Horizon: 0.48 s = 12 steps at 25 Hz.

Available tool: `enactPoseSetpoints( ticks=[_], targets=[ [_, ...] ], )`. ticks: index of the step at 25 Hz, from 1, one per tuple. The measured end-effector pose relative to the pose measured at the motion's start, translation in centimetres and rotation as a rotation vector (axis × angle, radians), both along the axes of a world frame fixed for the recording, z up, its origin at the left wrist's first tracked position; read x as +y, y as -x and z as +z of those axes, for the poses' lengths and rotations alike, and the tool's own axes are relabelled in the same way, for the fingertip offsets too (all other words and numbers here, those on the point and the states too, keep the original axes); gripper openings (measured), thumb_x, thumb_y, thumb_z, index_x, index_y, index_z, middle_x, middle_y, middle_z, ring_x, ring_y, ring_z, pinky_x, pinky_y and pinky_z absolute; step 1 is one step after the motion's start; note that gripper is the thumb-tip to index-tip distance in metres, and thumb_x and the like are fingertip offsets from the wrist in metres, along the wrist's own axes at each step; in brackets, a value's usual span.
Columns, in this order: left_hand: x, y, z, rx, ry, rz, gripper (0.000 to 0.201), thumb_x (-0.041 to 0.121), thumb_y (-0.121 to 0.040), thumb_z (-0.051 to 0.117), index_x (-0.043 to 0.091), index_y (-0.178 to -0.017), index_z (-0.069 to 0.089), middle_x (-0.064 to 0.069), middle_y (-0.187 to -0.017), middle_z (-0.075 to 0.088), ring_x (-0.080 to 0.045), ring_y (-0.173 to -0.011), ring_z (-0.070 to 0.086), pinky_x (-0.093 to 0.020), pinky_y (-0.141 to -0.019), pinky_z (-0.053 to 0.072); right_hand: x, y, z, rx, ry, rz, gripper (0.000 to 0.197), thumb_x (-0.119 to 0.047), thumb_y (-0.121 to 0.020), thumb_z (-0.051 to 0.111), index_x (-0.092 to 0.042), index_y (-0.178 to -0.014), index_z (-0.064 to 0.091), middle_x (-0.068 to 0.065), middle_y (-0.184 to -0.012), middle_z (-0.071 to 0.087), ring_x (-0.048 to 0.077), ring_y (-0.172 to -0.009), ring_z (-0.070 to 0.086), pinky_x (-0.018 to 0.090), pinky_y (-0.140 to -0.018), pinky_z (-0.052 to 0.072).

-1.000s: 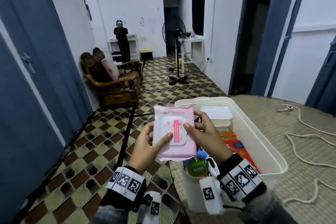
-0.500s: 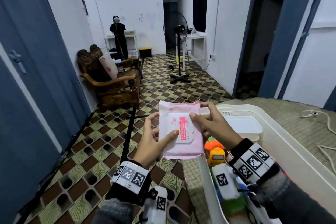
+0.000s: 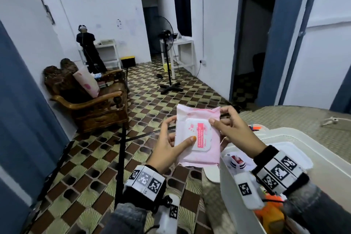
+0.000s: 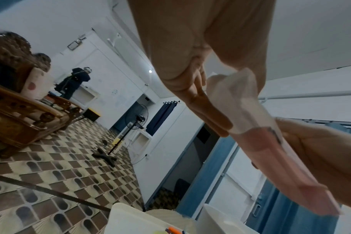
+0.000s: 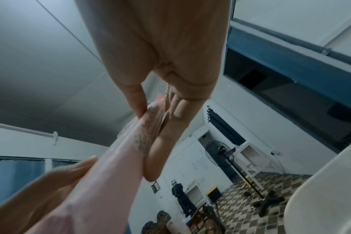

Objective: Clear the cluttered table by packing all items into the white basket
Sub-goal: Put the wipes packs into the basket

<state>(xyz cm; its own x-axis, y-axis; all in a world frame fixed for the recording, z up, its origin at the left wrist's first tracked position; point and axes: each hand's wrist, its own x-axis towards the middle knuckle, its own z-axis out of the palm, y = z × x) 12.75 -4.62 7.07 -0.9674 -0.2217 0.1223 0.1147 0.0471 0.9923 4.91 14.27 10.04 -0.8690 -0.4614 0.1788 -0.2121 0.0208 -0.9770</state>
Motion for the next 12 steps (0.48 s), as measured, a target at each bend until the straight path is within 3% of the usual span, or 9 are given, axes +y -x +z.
enactPoseSetpoints(
  ticks=[4,6,8,12],
  targets=[
    [-1.1,3.3,-0.2,0.024,0.008,-0.079,0.065,0.01,-0.076,0.074,0.033,-0.124,0.038,-0.012,-0.104,0.071,-0.022,-0.089,0.071,-0.038,-0.069,0.059,-0.5,1.9,-0.4,-0.035,-0.014,-0.069,0.03,-0.011,-0.093,0.058,-0.012,-0.118,0.042,0.004,-0.076,0.068,0.015,-0.058,0.065,0.039,-0.048,0.056],
    [-1.4,4.9,-0.4,0.02,0.002,-0.111,0.063,0.008,-0.076,0.074,0.036,-0.12,0.039,-0.012,-0.105,0.07,-0.022,-0.088,0.071,-0.036,-0.066,0.059,-0.2,2.7,-0.7,-0.042,-0.031,-0.086,0.039,-0.007,-0.09,0.06,-0.014,-0.123,0.04,0.013,-0.093,0.067,0.016,-0.062,0.067,0.042,-0.052,0.057],
    [-1.3,6.5,-0.7,0.024,0.002,-0.151,0.062,0.008,-0.074,0.075,0.035,-0.119,0.041,-0.012,-0.109,0.069,-0.021,-0.091,0.071,-0.036,-0.067,0.059,0.2,3.3,-1.0,-0.024,-0.048,-0.108,0.045,-0.006,-0.088,0.063,-0.017,-0.126,0.04,0.018,-0.102,0.064,0.017,-0.067,0.069,0.038,-0.053,0.057],
    [-0.5,9.6,-0.7,0.036,0.005,-0.226,0.06,0.006,-0.073,0.076,0.031,-0.118,0.044,-0.011,-0.108,0.068,-0.019,-0.091,0.071,-0.036,-0.07,0.06,1.6,4.2,-1.4,-0.012,-0.011,-0.223,0.05,-0.007,-0.087,0.064,-0.016,-0.13,0.041,0.017,-0.097,0.066,0.012,-0.069,0.069,0.025,-0.048,0.051]
  ],
)
